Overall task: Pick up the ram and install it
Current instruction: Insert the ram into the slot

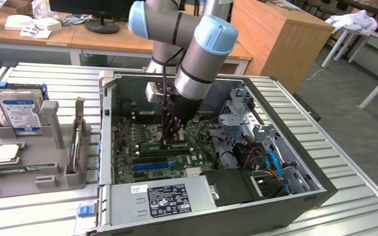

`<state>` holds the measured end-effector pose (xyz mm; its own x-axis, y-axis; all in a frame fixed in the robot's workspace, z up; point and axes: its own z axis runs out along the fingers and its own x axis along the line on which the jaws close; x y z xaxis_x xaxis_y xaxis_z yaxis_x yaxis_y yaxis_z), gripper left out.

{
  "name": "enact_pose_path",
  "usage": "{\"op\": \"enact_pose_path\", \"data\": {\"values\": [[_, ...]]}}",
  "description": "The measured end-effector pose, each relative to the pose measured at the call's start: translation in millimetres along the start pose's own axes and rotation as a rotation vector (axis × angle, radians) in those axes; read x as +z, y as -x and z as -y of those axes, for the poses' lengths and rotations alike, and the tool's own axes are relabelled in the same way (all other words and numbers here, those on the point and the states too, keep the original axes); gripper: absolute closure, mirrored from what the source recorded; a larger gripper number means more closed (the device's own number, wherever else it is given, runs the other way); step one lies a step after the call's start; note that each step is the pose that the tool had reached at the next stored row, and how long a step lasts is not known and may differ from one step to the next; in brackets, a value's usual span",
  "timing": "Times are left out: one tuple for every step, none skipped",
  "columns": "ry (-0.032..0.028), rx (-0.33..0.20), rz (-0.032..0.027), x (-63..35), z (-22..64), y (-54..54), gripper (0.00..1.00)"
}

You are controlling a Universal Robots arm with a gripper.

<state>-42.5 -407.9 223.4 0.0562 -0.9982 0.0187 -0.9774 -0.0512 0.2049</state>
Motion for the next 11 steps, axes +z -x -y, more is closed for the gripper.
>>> {"op": "enact_pose_path", "data": {"values": [[-0.0001, 0.0, 0.0002, 0.5, 0.1, 0.1, 0.87], [-0.0001, 0.0, 0.0001, 1.0, 0.2, 0.1, 0.87], [0.0001, 0.0, -0.0002, 1.1, 0.2, 0.0, 0.87], [0.0002, 0.0, -0.0003, 1.1, 0.2, 0.0, 0.87], [0.0001, 0.0, -0.0003, 1.1, 0.2, 0.0, 0.87], [0.0001, 0.0, -0.0002, 1.2, 0.2, 0.1, 0.87], [0.0, 0.0, 0.0, 1.4, 0.2, 0.4, 0.87], [0.0, 0.0, -0.0001, 1.4, 0.2, 0.4, 0.87], [0.0001, 0.0, -0.0002, 1.4, 0.2, 0.4, 0.87], [0.0001, 0.0, -0.0002, 1.4, 0.2, 0.5, 0.87], [0.0001, 0.0, -0.0002, 1.5, 0.2, 0.6, 0.87]]}}
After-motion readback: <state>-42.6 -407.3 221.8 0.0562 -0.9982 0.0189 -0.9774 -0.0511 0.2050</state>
